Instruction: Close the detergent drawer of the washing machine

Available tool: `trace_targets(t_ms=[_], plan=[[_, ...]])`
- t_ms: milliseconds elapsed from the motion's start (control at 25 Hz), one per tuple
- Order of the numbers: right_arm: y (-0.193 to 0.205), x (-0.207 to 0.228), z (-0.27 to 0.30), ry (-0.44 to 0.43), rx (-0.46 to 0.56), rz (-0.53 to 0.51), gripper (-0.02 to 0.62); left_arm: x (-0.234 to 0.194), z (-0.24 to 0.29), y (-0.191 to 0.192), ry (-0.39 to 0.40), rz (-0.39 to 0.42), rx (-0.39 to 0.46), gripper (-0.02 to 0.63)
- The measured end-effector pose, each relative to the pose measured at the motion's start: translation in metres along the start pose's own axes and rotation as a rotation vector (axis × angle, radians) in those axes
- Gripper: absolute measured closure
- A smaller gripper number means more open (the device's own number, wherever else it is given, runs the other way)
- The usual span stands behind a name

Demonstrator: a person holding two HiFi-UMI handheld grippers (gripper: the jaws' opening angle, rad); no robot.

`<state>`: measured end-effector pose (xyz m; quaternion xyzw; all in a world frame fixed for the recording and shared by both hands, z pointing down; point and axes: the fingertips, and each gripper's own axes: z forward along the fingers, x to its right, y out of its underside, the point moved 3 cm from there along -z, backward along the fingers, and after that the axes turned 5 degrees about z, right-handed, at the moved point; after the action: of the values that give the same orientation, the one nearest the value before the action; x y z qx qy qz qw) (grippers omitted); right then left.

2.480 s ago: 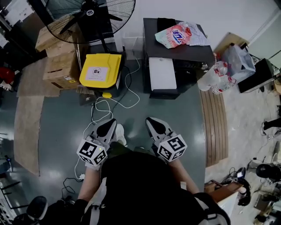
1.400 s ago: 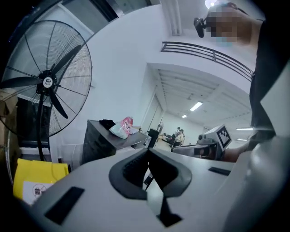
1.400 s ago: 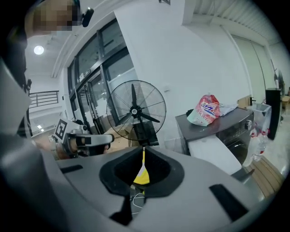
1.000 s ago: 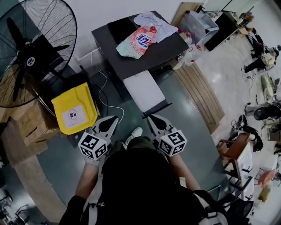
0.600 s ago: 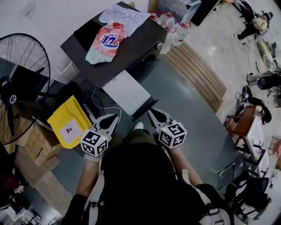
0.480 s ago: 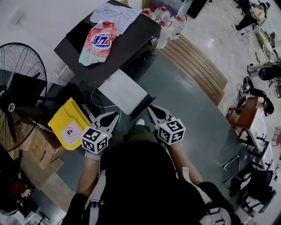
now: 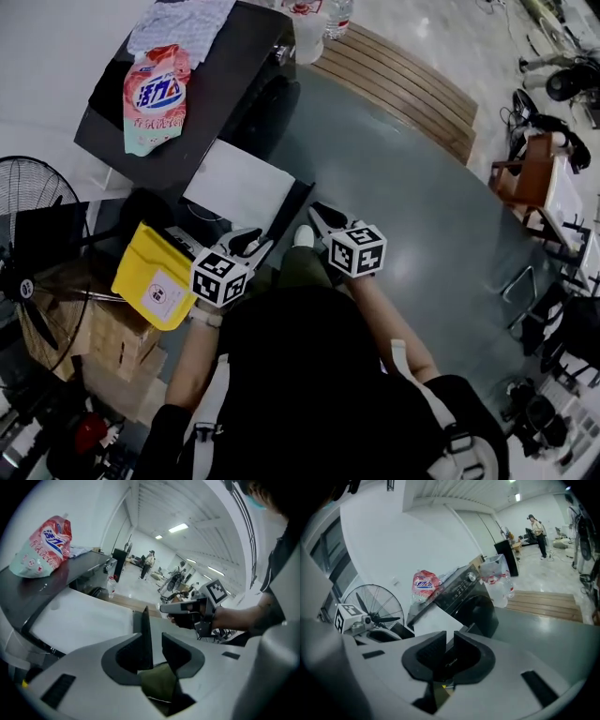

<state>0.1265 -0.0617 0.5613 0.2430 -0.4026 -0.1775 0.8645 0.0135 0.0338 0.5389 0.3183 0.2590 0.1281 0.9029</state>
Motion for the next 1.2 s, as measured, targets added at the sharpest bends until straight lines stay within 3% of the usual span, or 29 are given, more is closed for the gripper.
trace_targets(t_ms=[360,600,760,880,1200], plan=[[0.028,0.021,0.028,0.100,-0.002,0.234,0.413,-0.007,0.045,0.026,0.155,0.174,-0.233,0.407],[0.037,0.026,0.036,0.127,0.048,0.352,0.411,0.003,0.065,0.042,0.262,0.279,-0.352,0.399],[0.036,0.024,0.040,0.121,0.070,0.391,0.434,0.007,0.072,0.048,0.289,0.337,-0.391,0.422],[0.035,0.022,0.042,0.120,0.088,0.400,0.454,0.011,0.074,0.049,0.317,0.345,-0.398,0.465],[0.035,0.022,0.040,0.142,0.116,0.428,0.472,0.012,0.074,0.050,0.343,0.332,-0.406,0.471]])
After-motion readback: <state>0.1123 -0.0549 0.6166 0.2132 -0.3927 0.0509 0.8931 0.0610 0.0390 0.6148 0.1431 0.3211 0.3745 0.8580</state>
